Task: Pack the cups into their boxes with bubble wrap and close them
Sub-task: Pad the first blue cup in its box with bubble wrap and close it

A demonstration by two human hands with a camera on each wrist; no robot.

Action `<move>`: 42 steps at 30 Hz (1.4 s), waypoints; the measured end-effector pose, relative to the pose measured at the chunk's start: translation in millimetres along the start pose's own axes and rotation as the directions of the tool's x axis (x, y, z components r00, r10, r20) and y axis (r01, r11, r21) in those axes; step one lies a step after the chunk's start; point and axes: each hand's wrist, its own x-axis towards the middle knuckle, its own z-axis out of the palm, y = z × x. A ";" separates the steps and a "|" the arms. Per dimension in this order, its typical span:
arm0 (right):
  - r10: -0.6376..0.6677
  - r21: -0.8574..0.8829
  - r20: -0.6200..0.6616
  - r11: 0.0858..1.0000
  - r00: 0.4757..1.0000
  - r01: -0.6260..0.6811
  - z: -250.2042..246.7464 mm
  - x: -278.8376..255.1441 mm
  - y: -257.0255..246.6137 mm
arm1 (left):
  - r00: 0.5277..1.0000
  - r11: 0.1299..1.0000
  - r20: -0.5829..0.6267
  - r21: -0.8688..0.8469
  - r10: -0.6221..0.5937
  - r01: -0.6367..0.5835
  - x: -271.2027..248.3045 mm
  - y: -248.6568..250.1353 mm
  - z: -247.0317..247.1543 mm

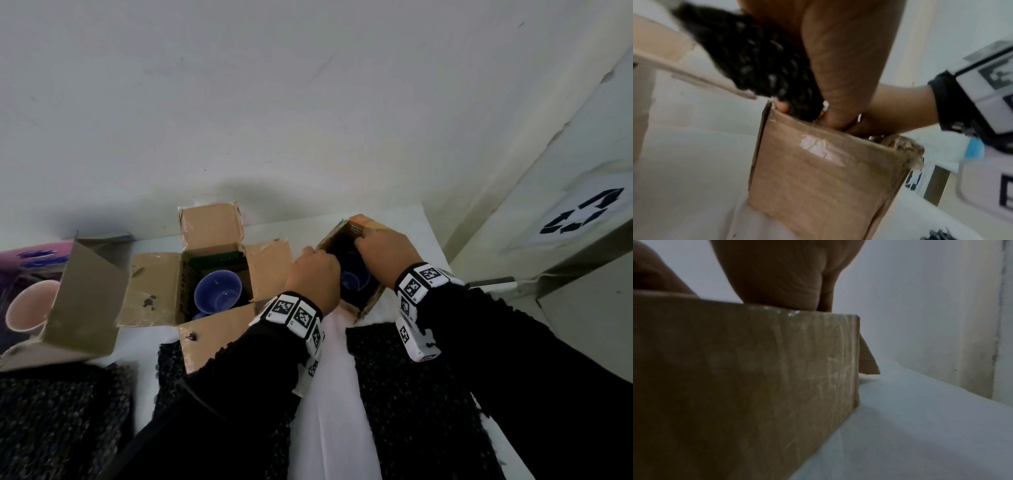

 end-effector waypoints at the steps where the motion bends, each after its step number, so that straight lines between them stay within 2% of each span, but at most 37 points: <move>1: 0.011 -0.010 0.016 1.000 1.000 -0.011 1.6 -0.5 -0.6 | 1.000 0.998 0.016 -0.061 -0.004 0.005 -0.6 -0.8 -3.1; 4: 0.008 -0.056 0.095 0.998 0.995 -0.002 2.2 0.5 0.1 | 0.994 0.965 0.106 -0.260 -0.007 0.034 -2.5 -7.9 -11.6; 6: 0.016 -0.010 0.117 1.000 0.993 -0.015 2.8 -0.4 1.6 | 0.990 0.943 0.142 -0.329 0.004 0.044 -4.3 -16.6 -12.5; 9: 0.079 0.130 0.001 0.988 0.997 -0.078 8.4 -10.2 3.8 | 0.997 0.959 0.072 -0.284 0.031 -0.009 -6.0 -28.1 -4.7; 13: 0.118 0.224 -0.106 0.970 0.987 -0.091 13.5 -24.0 3.2 | 0.988 0.988 -0.055 -0.056 0.143 -0.146 -5.0 -29.8 2.2; 16: 0.092 0.140 -0.123 0.987 0.988 -0.075 9.3 -24.2 7.7 | 0.991 0.986 -0.040 -0.102 0.132 -0.135 -3.1 -27.9 6.2; 18: 0.112 0.174 -0.097 0.980 0.989 -0.094 4.8 -24.3 11.4 | 0.995 0.983 -0.045 -0.159 0.088 -0.094 -5.7 -24.6 8.3; 20: 0.155 0.326 -0.103 0.938 0.983 -0.114 2.4 -29.2 13.6 | 0.995 0.979 -0.073 -0.191 0.065 -0.078 -9.5 -21.2 13.7; 23: 0.145 0.649 -0.052 0.757 0.988 -0.077 0.6 -43.3 11.9 | 0.994 0.976 -0.105 -0.208 0.037 -0.059 -15.3 -13.1 19.4; 25: 0.111 0.749 -0.004 0.659 0.994 -0.070 1.0 -53.4 8.0 | 0.991 0.971 -0.129 -0.228 0.039 -0.068 -16.9 -9.8 22.1; 26: 0.089 0.757 0.013 0.650 0.996 -0.068 0.2 -57.7 5.0 | 0.986 0.969 -0.150 -0.227 0.066 -0.099 -18.4 -9.3 22.7; 27: 0.063 0.736 0.017 0.674 0.998 -0.055 1.5 -60.3 2.0 | 0.975 0.968 -0.190 -0.196 0.117 -0.155 -20.2 -10.3 22.7; 29: 0.016 0.615 0.012 0.788 1.000 -0.019 2.7 -65.0 -6.5 | 0.936 0.965 -0.264 -0.062 0.231 -0.256 -24.2 -18.5 24.9; 31: 0.012 0.516 0.016 0.857 1.000 -0.018 2.4 -67.6 -16.2 | 0.913 0.941 -0.267 -0.054 0.309 -0.334 -29.7 -31.3 29.0; 34: 0.038 0.494 0.026 0.868 0.999 -0.046 2.8 -66.5 -25.8 | 0.906 0.906 -0.186 -0.123 0.380 -0.405 -37.6 -46.2 32.5; 38: 0.084 0.500 0.028 0.861 0.996 -0.087 1.2 -65.7 -30.0 | 0.898 0.898 -0.108 -0.072 0.426 -0.434 -34.1 -51.1 35.6; 40: 0.070 0.514 0.020 0.855 0.997 -0.071 -1.5 -69.4 -31.3 | 0.894 0.893 -0.100 -0.068 0.438 -0.445 -31.3 -52.3 36.2; 42: 0.019 0.451 0.031 0.892 0.999 -0.031 -1.7 -73.0 -33.8 | 0.883 0.884 -0.123 -0.064 0.453 -0.463 -31.9 -54.0 39.1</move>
